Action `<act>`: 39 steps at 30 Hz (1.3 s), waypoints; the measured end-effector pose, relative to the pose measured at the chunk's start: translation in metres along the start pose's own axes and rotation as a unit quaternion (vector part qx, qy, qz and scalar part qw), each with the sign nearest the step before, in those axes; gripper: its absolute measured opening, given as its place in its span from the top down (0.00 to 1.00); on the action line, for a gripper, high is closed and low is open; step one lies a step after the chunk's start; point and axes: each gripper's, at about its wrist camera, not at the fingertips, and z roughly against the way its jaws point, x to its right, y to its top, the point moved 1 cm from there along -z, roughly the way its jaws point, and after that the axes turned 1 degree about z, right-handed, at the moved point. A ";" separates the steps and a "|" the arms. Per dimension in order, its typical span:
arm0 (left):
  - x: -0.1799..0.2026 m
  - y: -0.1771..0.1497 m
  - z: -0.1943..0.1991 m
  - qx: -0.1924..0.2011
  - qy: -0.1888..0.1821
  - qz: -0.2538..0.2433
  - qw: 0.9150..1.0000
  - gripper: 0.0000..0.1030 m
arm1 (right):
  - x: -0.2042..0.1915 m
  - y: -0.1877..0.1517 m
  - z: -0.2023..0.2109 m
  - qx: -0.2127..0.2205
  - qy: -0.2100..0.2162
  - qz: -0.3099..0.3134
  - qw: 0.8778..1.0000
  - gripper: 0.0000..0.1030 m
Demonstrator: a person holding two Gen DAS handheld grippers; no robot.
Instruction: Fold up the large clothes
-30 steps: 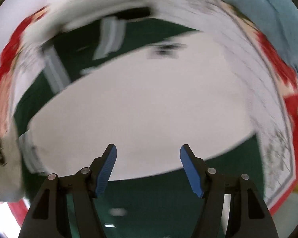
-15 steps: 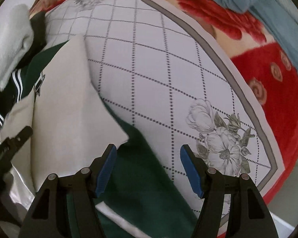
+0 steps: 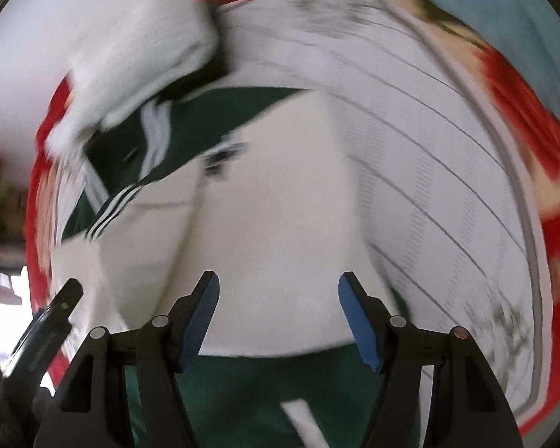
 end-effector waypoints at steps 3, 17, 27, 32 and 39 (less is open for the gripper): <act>-0.017 0.001 -0.039 -0.042 0.036 0.001 0.999 0.12 | -0.052 0.010 -0.021 -0.018 0.006 0.066 0.998 0.34; -0.039 0.004 -0.098 -0.109 0.013 0.043 0.993 0.12 | -0.177 0.029 -0.054 -0.060 0.092 0.186 0.976 0.34; -0.036 0.007 -0.080 -0.102 -0.014 0.056 0.993 0.12 | -0.040 0.002 -0.041 -0.027 -0.049 -0.070 0.996 0.36; -0.020 0.009 -0.064 -0.095 -0.032 0.040 0.994 0.12 | 0.034 -0.043 -0.028 -0.078 -0.043 -0.195 0.977 0.36; 0.008 0.018 -0.056 -0.065 -0.037 -0.008 0.997 0.12 | 0.056 -0.020 0.005 0.028 0.008 -0.208 0.978 0.36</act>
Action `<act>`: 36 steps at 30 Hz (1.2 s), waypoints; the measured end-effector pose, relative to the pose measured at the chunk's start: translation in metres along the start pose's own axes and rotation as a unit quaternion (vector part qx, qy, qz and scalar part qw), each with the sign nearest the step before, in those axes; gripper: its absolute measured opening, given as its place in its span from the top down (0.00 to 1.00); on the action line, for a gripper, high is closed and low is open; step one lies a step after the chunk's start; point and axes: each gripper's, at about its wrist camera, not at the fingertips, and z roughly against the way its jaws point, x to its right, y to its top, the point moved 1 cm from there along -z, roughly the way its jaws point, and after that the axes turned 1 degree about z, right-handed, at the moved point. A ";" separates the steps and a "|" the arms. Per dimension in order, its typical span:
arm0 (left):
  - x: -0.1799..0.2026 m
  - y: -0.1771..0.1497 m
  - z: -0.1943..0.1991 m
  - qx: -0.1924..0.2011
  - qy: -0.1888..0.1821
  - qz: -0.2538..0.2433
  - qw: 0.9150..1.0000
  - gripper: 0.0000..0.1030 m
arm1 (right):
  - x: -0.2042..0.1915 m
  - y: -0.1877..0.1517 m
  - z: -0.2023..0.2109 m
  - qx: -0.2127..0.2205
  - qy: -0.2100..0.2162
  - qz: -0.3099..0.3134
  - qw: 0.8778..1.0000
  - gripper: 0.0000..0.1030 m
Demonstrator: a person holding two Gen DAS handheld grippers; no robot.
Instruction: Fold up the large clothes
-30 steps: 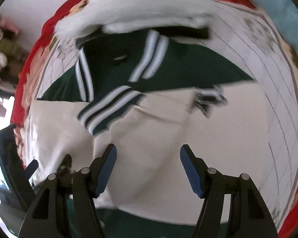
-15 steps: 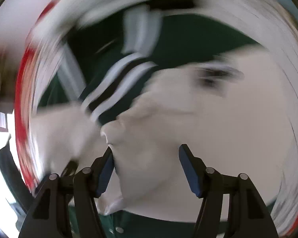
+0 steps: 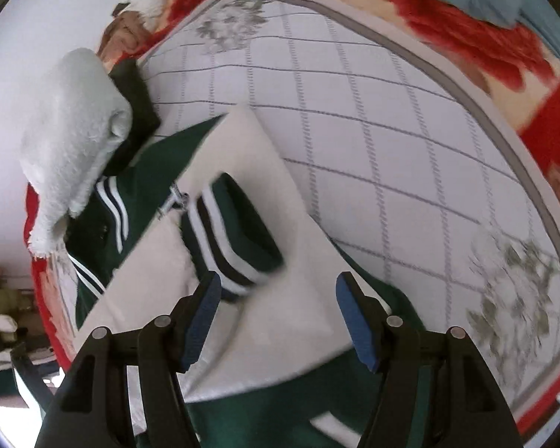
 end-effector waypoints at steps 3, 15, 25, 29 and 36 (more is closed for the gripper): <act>0.014 0.003 -0.025 -0.030 0.005 -0.028 0.999 0.12 | -0.010 0.008 -0.040 -0.059 -0.018 0.024 0.998 0.48; -0.047 -0.021 0.030 -0.006 -0.023 -0.001 1.000 0.04 | -0.034 -0.040 -0.019 -0.153 -0.010 0.096 0.984 0.73; -0.191 -0.179 0.029 -0.064 0.082 0.019 0.994 0.04 | -0.054 -0.277 -0.041 -0.371 0.126 0.109 0.913 0.73; -0.223 -0.215 0.005 -0.091 0.091 0.025 0.991 0.04 | -0.051 -0.331 -0.065 -0.389 0.068 0.127 0.910 0.73; -0.242 -0.234 0.010 -0.091 0.063 0.049 0.993 0.04 | -0.047 -0.347 -0.059 -0.341 0.040 0.138 0.929 0.96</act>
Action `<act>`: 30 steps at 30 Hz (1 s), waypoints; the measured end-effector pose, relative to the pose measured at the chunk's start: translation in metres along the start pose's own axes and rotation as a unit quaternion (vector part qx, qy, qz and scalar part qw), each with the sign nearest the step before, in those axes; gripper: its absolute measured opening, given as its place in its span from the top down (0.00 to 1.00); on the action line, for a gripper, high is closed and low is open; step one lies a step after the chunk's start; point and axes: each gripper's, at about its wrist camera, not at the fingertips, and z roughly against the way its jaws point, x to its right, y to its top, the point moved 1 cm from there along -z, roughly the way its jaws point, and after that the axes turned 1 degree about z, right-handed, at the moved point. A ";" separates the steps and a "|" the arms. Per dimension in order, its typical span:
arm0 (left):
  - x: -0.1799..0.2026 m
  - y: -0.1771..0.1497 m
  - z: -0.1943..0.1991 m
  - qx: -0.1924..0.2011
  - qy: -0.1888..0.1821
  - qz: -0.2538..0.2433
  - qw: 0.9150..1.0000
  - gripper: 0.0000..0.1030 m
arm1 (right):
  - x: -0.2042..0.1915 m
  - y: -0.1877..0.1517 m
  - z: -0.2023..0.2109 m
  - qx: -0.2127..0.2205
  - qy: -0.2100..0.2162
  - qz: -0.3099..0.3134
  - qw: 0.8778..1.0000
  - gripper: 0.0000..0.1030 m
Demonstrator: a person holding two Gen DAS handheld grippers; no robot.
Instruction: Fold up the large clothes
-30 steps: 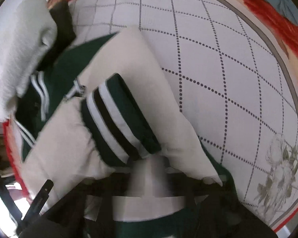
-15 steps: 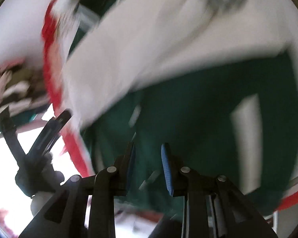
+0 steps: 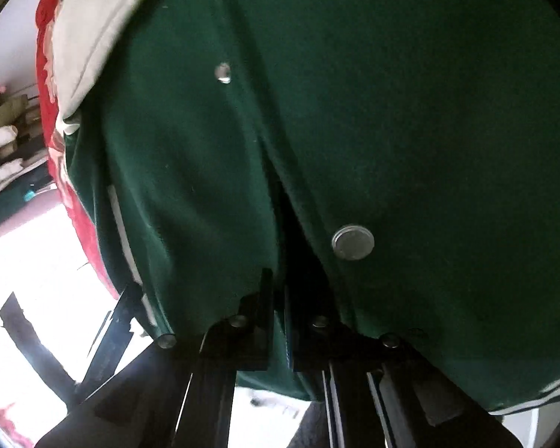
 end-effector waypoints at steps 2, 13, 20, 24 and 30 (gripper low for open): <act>0.002 -0.003 0.009 0.004 -0.010 0.001 1.000 0.04 | -0.006 -0.009 0.017 0.034 -0.022 0.011 0.999 0.96; 0.040 -0.015 0.021 0.015 -0.026 -0.054 0.998 0.04 | -0.006 -0.012 0.065 0.064 -0.042 0.034 0.997 0.86; 0.060 -0.022 0.019 0.011 -0.023 -0.081 0.996 0.04 | 0.023 -0.027 0.062 0.048 0.012 -0.028 0.998 0.79; 0.060 -0.016 0.025 0.023 -0.019 -0.080 0.996 0.04 | 0.008 -0.011 0.067 0.111 0.043 -0.030 0.992 0.79; 0.060 0.015 0.033 0.039 -0.022 -0.058 0.997 0.04 | -0.007 0.047 0.064 0.095 0.007 -0.023 0.995 0.79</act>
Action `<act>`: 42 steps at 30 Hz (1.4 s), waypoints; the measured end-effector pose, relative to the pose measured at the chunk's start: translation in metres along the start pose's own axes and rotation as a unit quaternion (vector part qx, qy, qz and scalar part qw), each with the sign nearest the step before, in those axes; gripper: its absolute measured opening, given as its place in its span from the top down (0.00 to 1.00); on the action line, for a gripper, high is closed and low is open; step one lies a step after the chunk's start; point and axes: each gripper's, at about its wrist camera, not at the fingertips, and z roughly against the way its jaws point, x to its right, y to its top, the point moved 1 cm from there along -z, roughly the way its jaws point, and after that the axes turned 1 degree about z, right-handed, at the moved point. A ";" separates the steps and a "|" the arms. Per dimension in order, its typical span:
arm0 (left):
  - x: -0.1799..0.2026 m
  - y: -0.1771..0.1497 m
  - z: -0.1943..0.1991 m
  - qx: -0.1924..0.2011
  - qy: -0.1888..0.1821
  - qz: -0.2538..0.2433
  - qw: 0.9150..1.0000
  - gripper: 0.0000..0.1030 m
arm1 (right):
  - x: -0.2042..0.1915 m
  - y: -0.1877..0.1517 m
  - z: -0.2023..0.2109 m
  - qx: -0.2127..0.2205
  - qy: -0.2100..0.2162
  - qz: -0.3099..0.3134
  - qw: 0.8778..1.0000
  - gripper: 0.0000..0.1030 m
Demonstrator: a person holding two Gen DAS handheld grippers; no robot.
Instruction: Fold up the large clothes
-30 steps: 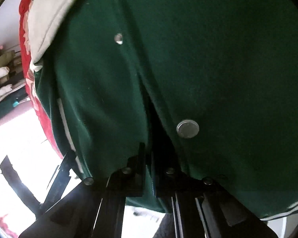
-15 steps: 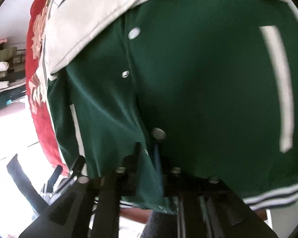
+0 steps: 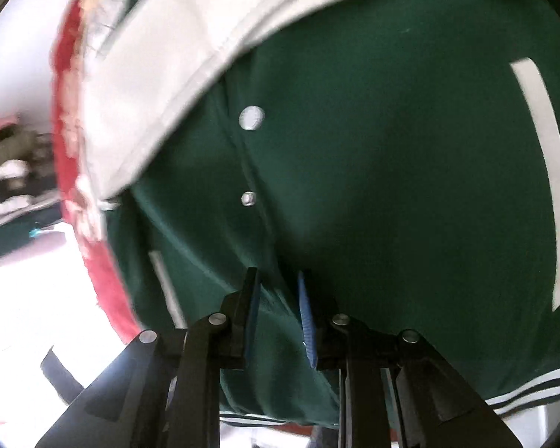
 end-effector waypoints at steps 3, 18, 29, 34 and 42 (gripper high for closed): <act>0.001 0.033 0.016 0.018 -0.017 0.026 0.999 0.04 | -0.020 0.016 0.027 0.047 0.015 0.023 0.999 0.79; 0.087 0.286 -0.021 0.087 0.019 0.025 0.996 0.04 | -0.125 0.221 0.071 0.123 0.047 0.108 0.985 0.67; 0.091 0.335 -0.063 0.077 0.036 0.058 0.995 0.04 | -0.172 0.345 -0.019 0.044 0.062 0.214 0.974 0.63; 0.088 0.342 -0.058 0.095 0.047 0.055 0.993 0.04 | -0.197 0.341 -0.025 0.059 0.035 0.274 0.959 0.98; 0.080 0.354 -0.048 0.114 0.050 0.057 0.991 0.04 | -0.222 0.369 -0.006 0.127 -0.004 0.240 0.963 0.98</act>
